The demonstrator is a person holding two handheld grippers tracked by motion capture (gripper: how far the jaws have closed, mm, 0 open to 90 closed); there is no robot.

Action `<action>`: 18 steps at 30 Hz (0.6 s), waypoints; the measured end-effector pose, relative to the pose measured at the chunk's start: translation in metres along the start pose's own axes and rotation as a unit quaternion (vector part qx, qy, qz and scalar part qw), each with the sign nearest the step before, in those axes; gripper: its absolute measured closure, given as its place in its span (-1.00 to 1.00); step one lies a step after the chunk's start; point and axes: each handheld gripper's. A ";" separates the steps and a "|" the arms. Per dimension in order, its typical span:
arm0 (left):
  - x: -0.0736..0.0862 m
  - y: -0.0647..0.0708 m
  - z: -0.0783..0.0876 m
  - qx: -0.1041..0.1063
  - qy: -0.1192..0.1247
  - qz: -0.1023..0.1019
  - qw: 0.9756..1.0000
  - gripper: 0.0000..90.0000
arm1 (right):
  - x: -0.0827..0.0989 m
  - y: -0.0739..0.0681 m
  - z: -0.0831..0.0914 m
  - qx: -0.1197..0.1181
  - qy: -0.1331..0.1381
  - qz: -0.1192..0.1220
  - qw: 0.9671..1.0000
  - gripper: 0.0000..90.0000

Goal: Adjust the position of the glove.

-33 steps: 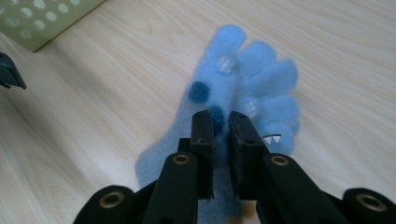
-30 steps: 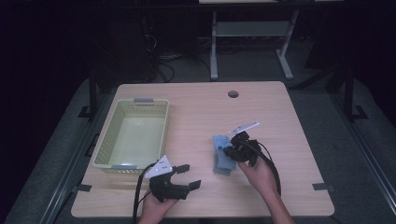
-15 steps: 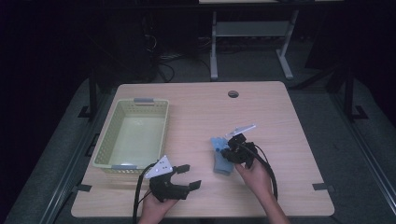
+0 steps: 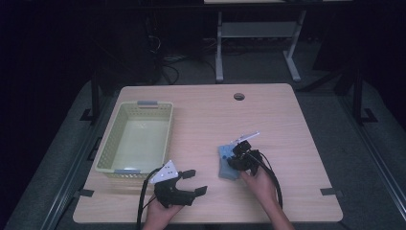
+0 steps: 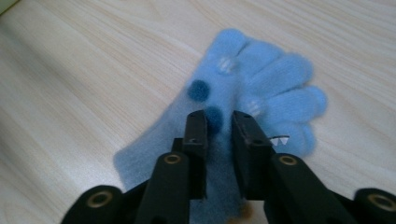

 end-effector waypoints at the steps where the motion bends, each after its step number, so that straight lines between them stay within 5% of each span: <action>1: 0.000 0.000 0.000 0.000 0.001 0.000 1.000 -0.48 | 0.000 0.000 0.001 0.001 -0.001 0.001 1.000 0.49; 5: 0.000 0.000 0.000 0.000 0.001 0.000 1.000 -0.48 | -0.002 0.001 0.006 0.006 0.017 -0.002 1.000 0.44; 11: 0.001 0.001 -0.002 0.001 -0.003 0.003 1.000 -0.48 | -0.001 0.001 0.003 0.001 0.015 0.004 1.000 0.77; 18: 0.002 0.001 -0.005 0.000 -0.007 0.008 1.000 -0.47 | 0.003 0.002 -0.003 -0.004 0.010 0.000 1.000 0.65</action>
Point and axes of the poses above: each handheld gripper's, and its own axes: z roughly backward along the jaws, x roughly out of its underside, y roughly to its right, and after that the axes turned 7 degrees about x, right-handed
